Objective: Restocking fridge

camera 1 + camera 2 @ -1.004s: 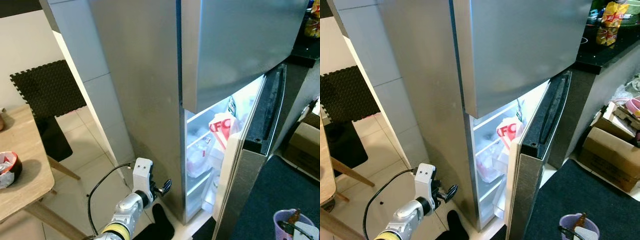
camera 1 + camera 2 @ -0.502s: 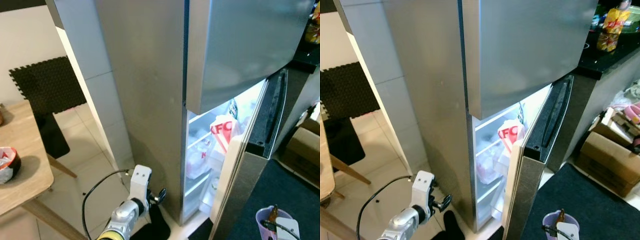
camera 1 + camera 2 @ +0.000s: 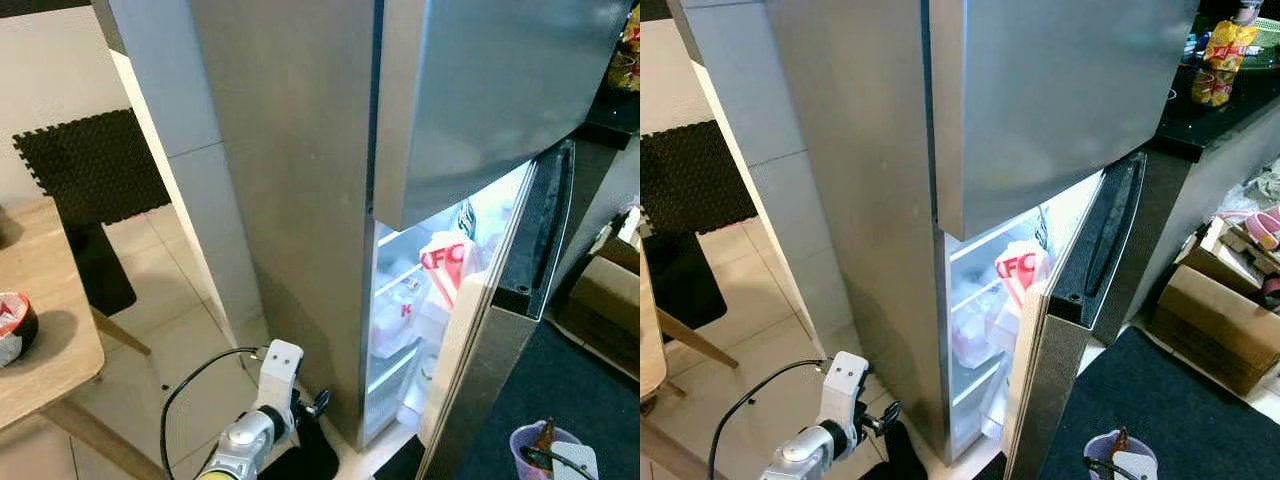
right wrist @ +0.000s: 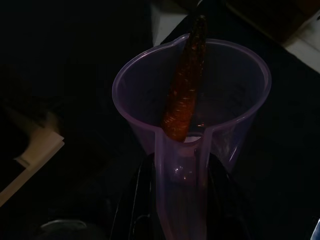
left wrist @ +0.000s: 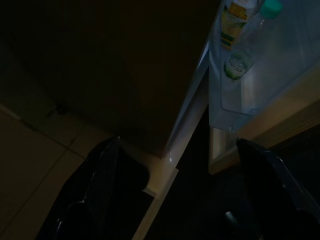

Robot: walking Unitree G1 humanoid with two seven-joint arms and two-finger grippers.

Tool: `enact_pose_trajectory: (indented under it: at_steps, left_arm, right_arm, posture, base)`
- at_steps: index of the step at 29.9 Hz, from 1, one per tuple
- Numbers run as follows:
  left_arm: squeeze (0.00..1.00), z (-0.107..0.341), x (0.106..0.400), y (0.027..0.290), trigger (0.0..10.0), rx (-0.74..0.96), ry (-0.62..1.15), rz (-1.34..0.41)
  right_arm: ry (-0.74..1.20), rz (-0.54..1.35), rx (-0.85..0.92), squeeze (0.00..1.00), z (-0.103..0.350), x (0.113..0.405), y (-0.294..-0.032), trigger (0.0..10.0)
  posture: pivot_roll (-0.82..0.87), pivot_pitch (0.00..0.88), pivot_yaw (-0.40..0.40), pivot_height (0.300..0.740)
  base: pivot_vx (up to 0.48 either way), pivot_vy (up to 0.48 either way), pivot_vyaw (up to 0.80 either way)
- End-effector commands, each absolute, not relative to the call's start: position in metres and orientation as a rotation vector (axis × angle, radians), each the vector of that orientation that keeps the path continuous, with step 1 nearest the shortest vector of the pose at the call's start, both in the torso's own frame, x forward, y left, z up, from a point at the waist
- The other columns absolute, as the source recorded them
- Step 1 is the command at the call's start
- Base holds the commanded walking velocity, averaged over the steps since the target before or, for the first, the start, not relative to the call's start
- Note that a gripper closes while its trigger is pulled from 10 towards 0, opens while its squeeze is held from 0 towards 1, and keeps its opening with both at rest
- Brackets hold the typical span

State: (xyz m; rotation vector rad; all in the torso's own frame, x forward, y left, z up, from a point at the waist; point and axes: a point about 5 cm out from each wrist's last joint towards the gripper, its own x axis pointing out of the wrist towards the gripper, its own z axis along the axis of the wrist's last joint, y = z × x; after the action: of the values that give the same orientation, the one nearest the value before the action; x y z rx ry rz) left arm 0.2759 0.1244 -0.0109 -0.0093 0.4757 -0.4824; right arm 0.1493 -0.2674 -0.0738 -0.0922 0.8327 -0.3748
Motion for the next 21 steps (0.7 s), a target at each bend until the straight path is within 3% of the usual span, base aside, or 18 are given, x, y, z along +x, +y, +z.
enact_pose_trajectory:
  at_steps: [1, 21]
  left_arm:
    - [0.00, -0.0088, 0.2784, 0.1238, 10.0, -0.005, 0.472, -0.489]
    - [0.00, -0.0082, 0.2781, 0.1181, 10.0, -0.070, 0.462, -0.484]
  right_arm:
    - [0.836, -0.388, -0.071, 0.00, -0.0751, 0.1473, -0.2663, 10.0]
    - [0.837, -0.382, -0.091, 0.00, -0.0732, 0.1440, -0.2752, 10.0]
  posture:
    - [-0.13, 0.022, 0.040, 0.740]
    - [-0.14, 0.006, 0.033, 0.740]
  base:
    - [0.000, 0.000, 0.00]
    - [0.000, -0.369, 0.00]
